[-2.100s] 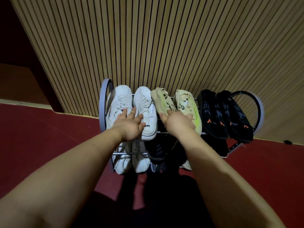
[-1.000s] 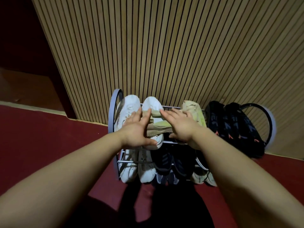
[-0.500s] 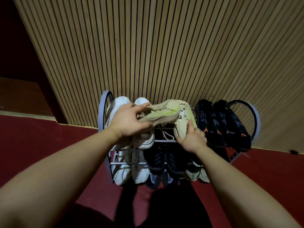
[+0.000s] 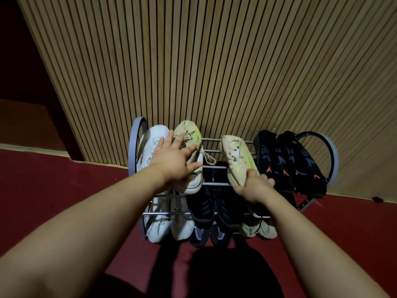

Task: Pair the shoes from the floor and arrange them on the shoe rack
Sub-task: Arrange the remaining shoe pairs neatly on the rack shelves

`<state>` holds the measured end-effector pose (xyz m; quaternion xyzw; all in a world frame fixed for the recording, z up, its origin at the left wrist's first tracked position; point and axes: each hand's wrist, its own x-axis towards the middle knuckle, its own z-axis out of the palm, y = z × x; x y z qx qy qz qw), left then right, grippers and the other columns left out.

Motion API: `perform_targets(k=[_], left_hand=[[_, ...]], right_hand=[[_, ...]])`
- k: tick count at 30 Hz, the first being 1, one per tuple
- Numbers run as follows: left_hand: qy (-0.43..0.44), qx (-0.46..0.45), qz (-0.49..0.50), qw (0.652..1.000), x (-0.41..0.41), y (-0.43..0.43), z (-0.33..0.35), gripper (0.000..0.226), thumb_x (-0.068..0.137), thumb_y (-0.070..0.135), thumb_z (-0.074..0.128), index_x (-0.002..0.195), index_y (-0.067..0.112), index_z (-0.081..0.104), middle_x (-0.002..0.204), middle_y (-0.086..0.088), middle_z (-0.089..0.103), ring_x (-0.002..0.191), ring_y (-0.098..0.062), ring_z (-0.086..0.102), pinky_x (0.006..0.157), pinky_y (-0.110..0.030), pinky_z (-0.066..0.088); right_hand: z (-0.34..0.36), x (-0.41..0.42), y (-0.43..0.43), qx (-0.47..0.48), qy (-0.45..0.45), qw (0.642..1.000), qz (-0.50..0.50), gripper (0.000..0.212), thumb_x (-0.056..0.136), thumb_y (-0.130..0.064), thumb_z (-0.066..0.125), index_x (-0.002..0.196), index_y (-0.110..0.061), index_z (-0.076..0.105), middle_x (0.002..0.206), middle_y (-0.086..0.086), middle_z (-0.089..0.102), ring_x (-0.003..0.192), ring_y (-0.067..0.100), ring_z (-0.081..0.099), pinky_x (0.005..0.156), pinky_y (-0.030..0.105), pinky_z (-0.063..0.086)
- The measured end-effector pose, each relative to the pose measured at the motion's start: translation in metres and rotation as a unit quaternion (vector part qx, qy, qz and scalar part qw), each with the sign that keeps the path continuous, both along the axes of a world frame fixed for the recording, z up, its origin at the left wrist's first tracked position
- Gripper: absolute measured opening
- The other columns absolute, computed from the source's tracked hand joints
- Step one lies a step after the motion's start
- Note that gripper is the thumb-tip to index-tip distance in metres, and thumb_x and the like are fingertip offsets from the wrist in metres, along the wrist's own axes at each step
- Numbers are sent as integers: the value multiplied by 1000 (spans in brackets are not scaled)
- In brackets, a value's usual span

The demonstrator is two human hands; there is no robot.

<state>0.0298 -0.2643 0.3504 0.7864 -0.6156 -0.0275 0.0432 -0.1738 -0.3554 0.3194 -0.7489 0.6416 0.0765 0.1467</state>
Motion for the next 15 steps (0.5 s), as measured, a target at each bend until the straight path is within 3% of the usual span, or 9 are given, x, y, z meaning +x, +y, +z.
perform_targets(k=[3, 8, 10, 15], left_hand=[[-27, -11, -58, 998, 8, -2, -2, 66, 90, 64, 31, 148, 34, 19, 159, -3, -2, 146, -23, -10, 116, -41, -5], [-36, 12, -63, 997, 4, -6, -7, 64, 92, 63, 26, 148, 32, 23, 157, -2, 17, 146, -19, 4, 117, -39, 2], [-40, 21, -63, 997, 5, -7, -7, 64, 91, 63, 26, 148, 33, 21, 157, -2, 17, 146, -20, 3, 117, -39, 0], [-19, 42, -68, 997, 8, -8, -7, 69, 89, 66, 29, 148, 34, 19, 158, -2, 15, 146, -20, 0, 117, -39, -3]], right_hand=[[5, -8, 2, 4, 34, 999, 2, 85, 82, -55, 58, 146, -23, 13, 143, 16, 31, 129, 35, 30, 104, 42, 31], [3, 23, -10, 21, -7, 999, -49, 108, 74, -72, 56, 149, -31, -10, 155, 22, 5, 139, 41, 15, 110, 49, 21], [-2, 33, -16, 1, -12, 997, -80, 108, 73, -70, 59, 149, -30, -7, 154, 23, 5, 139, 40, 12, 111, 50, 20], [1, 27, -23, -24, -48, 996, -71, 88, 78, -52, 62, 145, -27, 12, 143, 18, 27, 132, 35, 23, 105, 47, 26]])
